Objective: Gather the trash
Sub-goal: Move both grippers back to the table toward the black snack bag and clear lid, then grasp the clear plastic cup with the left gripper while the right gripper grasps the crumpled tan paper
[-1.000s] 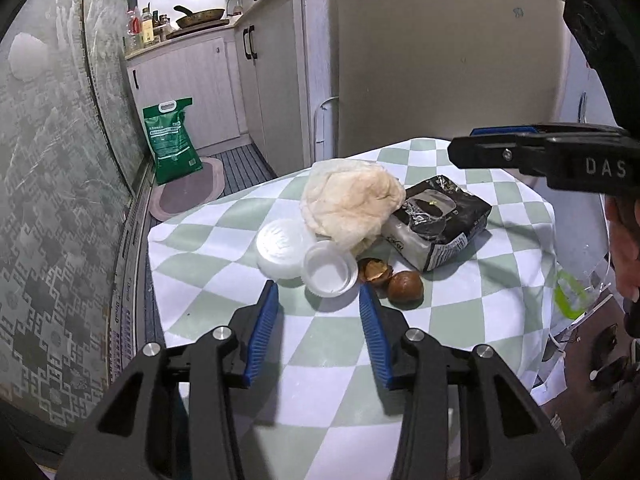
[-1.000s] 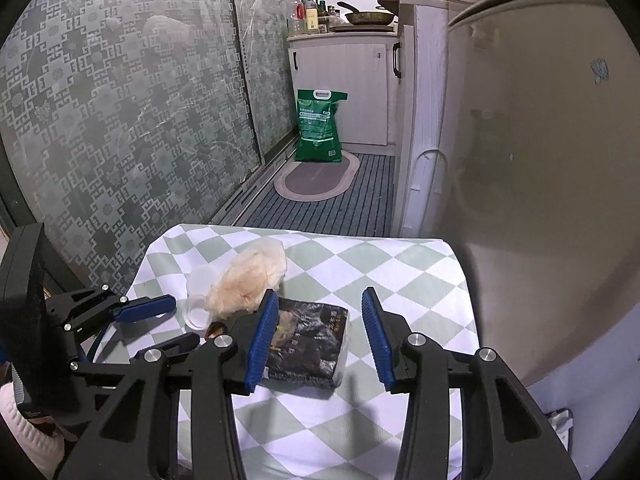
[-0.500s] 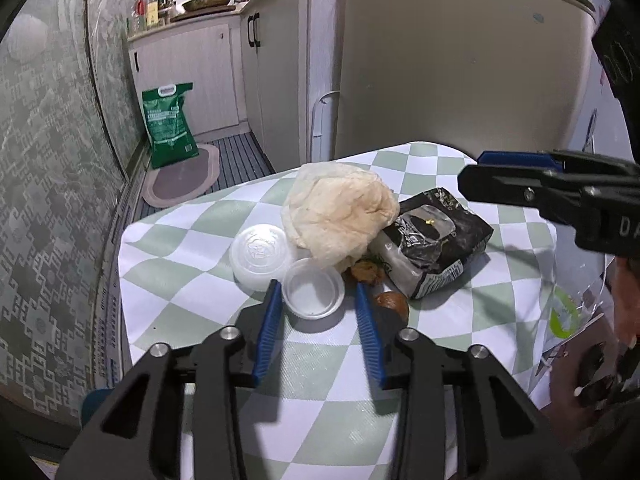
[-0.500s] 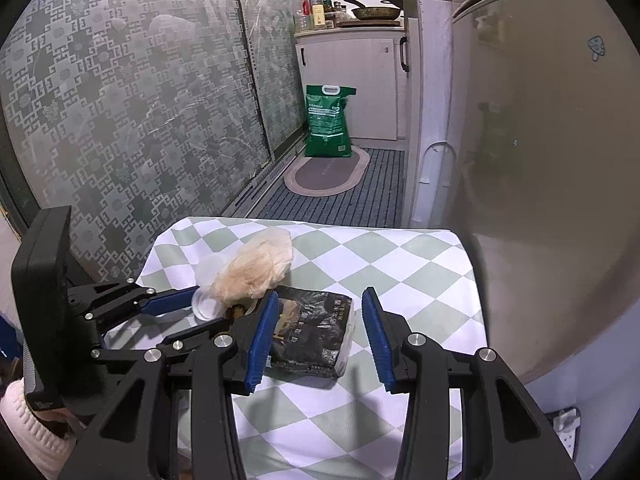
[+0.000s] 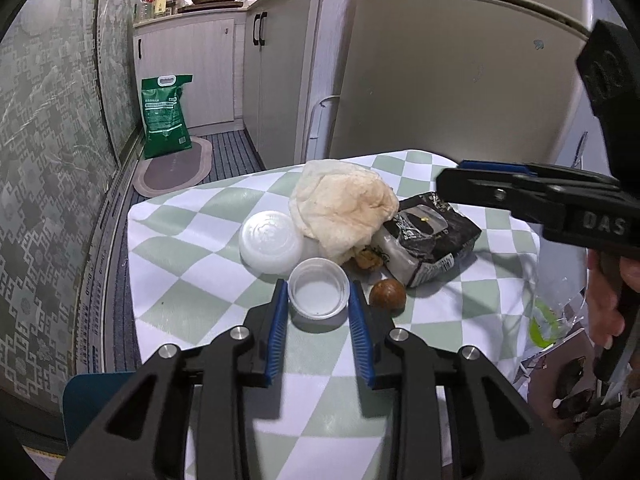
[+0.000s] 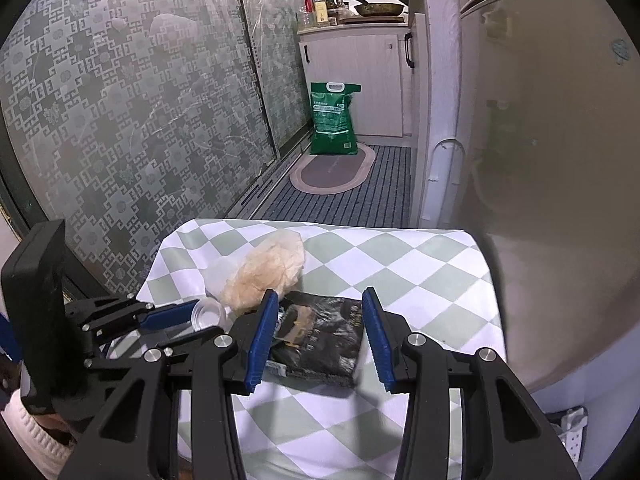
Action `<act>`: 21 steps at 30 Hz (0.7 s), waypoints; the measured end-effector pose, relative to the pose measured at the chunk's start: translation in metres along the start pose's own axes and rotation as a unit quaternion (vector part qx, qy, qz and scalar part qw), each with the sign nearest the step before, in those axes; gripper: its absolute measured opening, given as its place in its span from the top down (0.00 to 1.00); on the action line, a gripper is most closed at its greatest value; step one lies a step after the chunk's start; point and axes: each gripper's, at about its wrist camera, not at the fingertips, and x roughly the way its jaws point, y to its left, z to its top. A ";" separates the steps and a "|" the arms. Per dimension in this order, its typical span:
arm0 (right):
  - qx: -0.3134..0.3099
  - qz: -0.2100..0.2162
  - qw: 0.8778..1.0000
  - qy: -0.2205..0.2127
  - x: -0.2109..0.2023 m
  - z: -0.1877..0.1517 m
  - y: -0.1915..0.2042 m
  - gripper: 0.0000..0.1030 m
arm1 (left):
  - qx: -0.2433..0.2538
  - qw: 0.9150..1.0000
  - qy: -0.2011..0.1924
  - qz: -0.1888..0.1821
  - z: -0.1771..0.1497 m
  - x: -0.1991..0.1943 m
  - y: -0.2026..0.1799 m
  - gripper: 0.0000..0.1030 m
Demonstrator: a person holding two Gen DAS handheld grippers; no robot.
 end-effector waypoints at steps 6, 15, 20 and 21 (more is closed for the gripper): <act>-0.008 0.000 1.000 0.004 0.012 0.008 0.015 0.57 | -0.013 1.000 -0.014 -0.010 -0.004 -0.014 0.010 0.68; -0.010 0.004 1.000 0.022 0.035 0.012 0.029 0.57 | -0.032 0.999 -0.035 -0.020 -0.007 -0.036 0.035 0.68; 0.007 0.019 0.999 0.029 0.045 0.016 0.031 0.58 | -0.044 0.998 -0.043 -0.022 -0.010 -0.048 0.053 0.68; 0.008 0.018 0.999 0.032 0.048 0.016 0.032 0.58 | -0.047 0.998 -0.045 -0.024 -0.011 -0.050 0.056 0.68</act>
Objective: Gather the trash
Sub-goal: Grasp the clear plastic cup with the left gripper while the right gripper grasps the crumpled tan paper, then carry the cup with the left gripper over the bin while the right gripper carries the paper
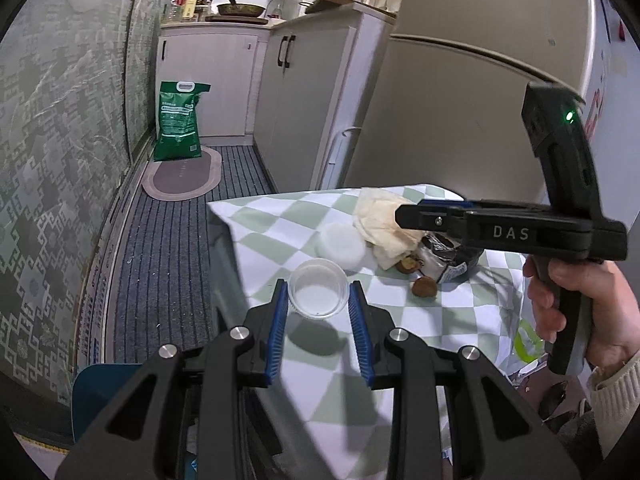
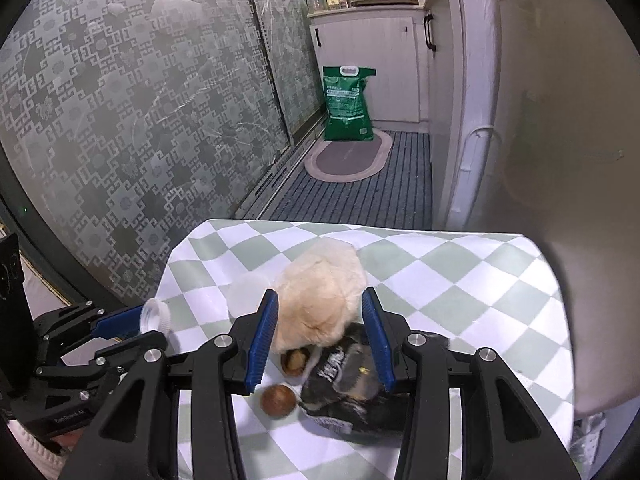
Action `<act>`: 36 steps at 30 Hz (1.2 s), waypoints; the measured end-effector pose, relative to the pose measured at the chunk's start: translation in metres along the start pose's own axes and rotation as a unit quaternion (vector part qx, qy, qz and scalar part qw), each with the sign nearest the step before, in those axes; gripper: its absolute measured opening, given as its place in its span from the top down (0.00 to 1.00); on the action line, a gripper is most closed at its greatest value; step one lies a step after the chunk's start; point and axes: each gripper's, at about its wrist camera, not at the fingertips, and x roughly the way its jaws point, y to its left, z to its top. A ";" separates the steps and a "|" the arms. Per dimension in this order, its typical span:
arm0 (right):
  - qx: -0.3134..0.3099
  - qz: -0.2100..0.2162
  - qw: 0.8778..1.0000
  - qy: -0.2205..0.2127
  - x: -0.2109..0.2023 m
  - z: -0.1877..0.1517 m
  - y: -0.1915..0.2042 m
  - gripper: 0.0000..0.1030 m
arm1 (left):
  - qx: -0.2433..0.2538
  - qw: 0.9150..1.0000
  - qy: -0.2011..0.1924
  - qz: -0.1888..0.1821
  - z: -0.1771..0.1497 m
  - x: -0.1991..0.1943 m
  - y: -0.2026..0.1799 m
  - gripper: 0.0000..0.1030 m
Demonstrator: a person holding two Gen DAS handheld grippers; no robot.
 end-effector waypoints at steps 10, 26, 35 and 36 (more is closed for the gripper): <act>-0.033 -0.032 0.999 0.000 -0.001 0.007 0.019 0.93 | -0.033 0.999 -0.006 0.011 -0.006 -0.020 0.042 0.68; -0.081 -0.040 0.994 -0.056 -0.033 0.033 0.078 0.93 | -0.070 0.996 0.019 0.053 -0.037 -0.034 0.104 0.68; -0.108 -0.005 0.992 -0.060 -0.030 0.034 0.123 0.93 | -0.076 0.993 0.060 0.073 -0.068 -0.026 0.134 0.68; -0.109 0.000 0.992 -0.058 -0.028 0.033 0.127 0.93 | -0.079 0.992 0.065 0.072 -0.073 -0.025 0.138 0.68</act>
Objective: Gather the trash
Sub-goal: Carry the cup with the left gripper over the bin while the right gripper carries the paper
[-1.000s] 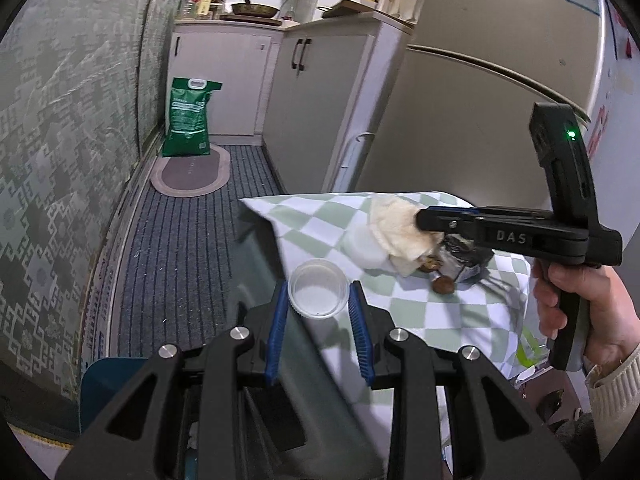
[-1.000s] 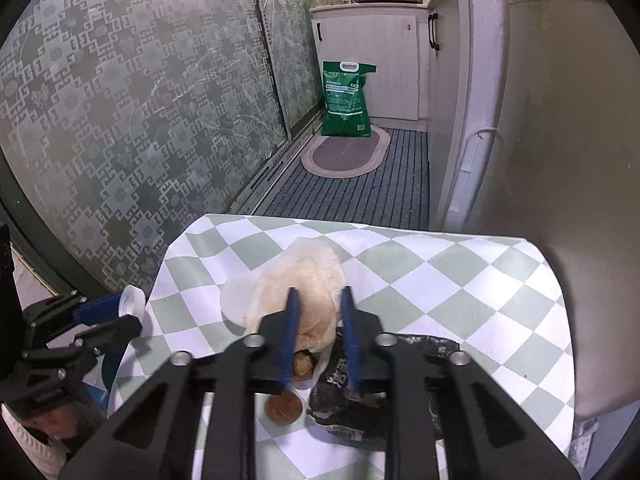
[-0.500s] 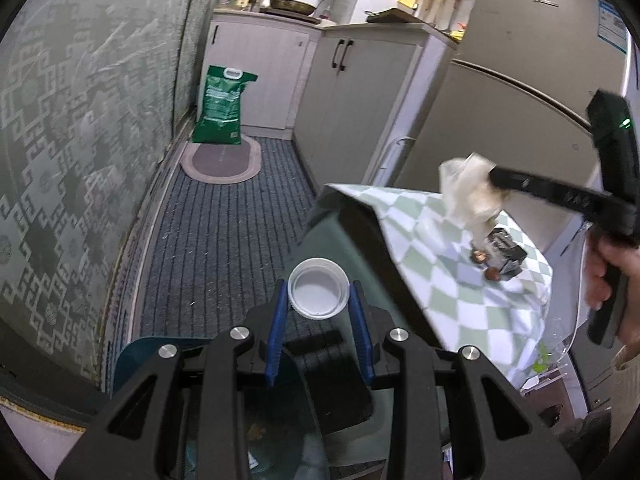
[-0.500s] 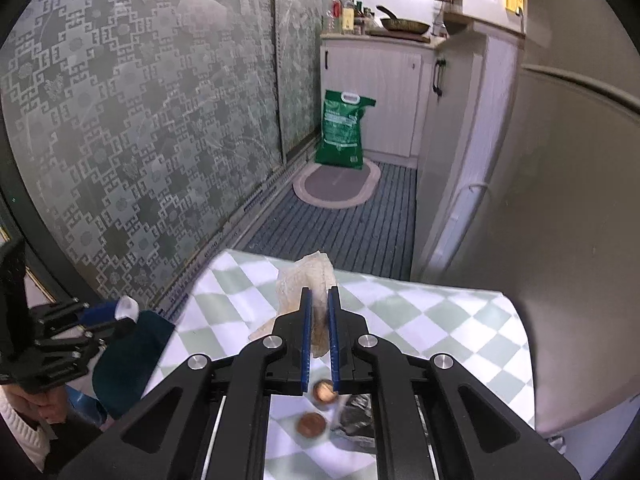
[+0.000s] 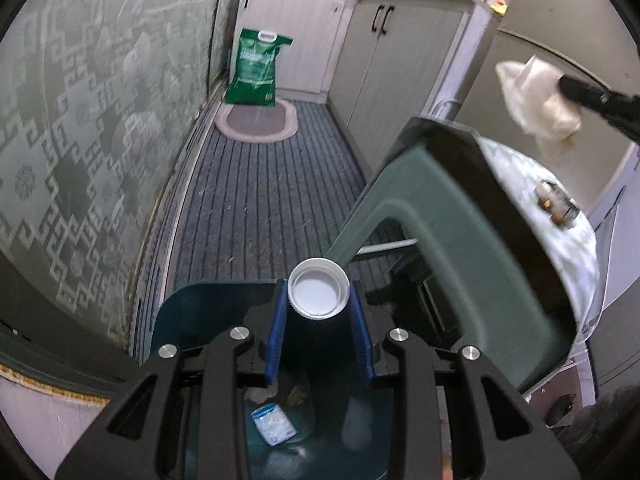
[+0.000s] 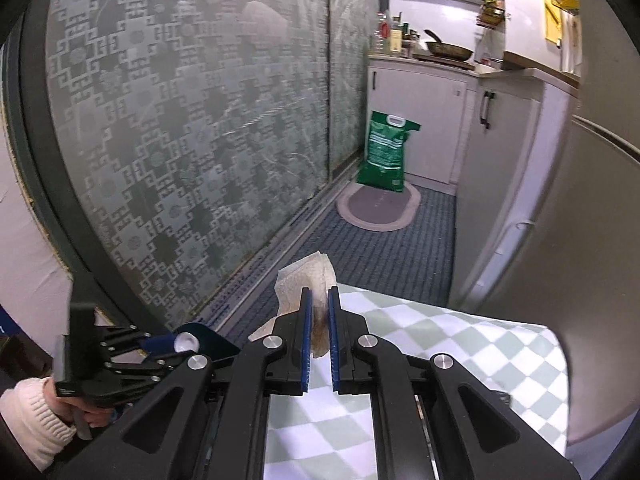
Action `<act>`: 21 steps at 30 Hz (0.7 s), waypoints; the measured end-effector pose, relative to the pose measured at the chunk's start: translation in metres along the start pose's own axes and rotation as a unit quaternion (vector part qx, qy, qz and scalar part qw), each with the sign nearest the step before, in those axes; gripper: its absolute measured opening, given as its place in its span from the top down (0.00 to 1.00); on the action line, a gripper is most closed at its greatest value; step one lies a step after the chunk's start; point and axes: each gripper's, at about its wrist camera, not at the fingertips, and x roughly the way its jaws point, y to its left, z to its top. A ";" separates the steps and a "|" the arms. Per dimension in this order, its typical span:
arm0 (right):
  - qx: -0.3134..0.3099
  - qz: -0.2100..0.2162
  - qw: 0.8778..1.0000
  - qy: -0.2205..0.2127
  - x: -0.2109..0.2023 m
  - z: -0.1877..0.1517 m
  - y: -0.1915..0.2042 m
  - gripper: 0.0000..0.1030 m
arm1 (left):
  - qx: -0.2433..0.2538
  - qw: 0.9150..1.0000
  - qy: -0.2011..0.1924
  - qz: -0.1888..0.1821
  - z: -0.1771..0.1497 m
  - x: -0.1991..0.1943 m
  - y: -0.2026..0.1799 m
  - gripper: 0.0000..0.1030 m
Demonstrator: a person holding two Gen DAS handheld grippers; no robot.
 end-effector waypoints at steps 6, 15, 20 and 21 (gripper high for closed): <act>-0.007 0.030 0.999 0.014 0.011 -0.006 0.028 0.93 | 0.005 0.999 0.034 0.009 -0.021 0.016 0.012 0.68; -0.029 0.068 0.996 0.050 0.040 -0.017 0.073 0.93 | 0.000 0.997 0.077 0.010 -0.047 0.032 0.028 0.68; -0.044 0.075 0.994 0.071 0.055 -0.025 0.092 0.93 | -0.001 0.995 0.096 0.003 -0.060 0.036 0.033 0.68; -0.047 0.075 0.993 0.076 0.058 -0.026 0.095 0.93 | 0.000 0.995 0.100 0.002 -0.062 0.036 0.033 0.68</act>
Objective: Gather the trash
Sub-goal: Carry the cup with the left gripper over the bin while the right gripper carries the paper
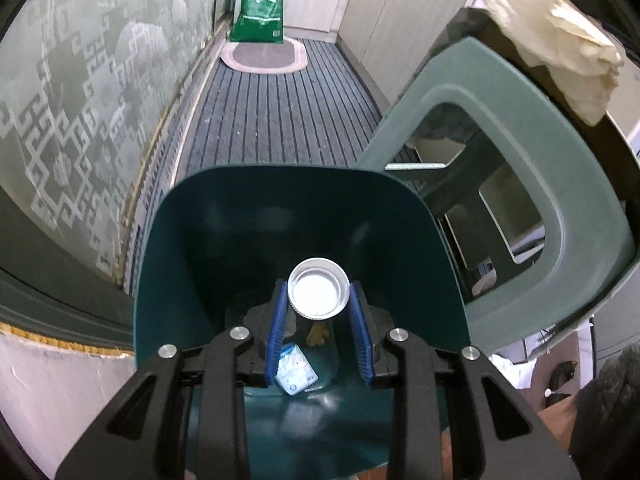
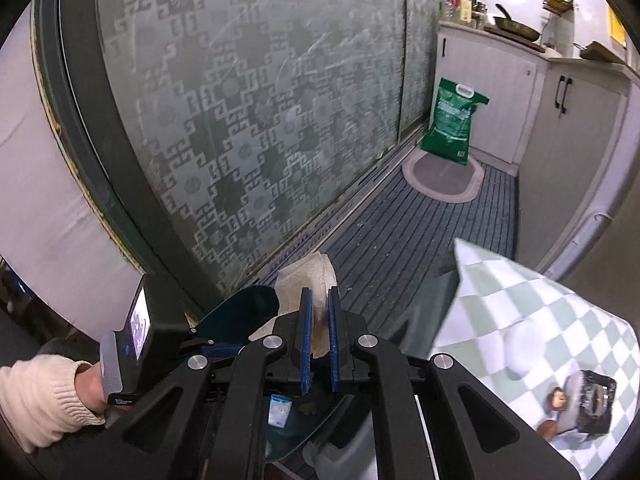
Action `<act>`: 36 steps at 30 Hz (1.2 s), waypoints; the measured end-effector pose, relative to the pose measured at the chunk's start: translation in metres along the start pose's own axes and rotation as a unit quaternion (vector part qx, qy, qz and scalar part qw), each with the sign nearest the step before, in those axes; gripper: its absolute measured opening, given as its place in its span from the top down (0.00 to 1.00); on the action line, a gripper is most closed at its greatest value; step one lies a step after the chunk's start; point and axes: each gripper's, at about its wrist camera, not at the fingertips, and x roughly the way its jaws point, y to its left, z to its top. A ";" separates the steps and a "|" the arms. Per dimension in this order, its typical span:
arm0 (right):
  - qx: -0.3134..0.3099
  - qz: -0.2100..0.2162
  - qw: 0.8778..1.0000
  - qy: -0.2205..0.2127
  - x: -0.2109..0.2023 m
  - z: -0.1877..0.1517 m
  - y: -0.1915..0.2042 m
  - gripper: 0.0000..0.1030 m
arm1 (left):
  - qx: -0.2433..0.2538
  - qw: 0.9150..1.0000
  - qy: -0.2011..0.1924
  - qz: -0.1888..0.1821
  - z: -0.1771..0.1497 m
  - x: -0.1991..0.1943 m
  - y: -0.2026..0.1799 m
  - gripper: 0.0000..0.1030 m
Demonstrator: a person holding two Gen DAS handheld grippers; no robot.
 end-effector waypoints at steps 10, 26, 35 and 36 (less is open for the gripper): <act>0.004 -0.003 1.000 0.030 0.025 0.001 0.010 0.93 | 0.023 0.998 0.057 0.001 -0.022 0.019 0.006 0.68; 0.001 -0.001 0.995 0.104 0.082 -0.025 0.033 0.93 | 0.023 1.000 0.019 0.005 -0.019 -0.003 0.022 0.66; -0.006 0.000 0.990 0.144 0.113 -0.053 0.048 0.93 | -0.004 0.997 -0.078 0.006 0.002 -0.052 0.031 0.76; -0.007 0.001 0.989 0.149 0.118 -0.057 0.051 0.93 | -0.007 0.996 -0.088 0.008 0.003 -0.057 0.032 0.78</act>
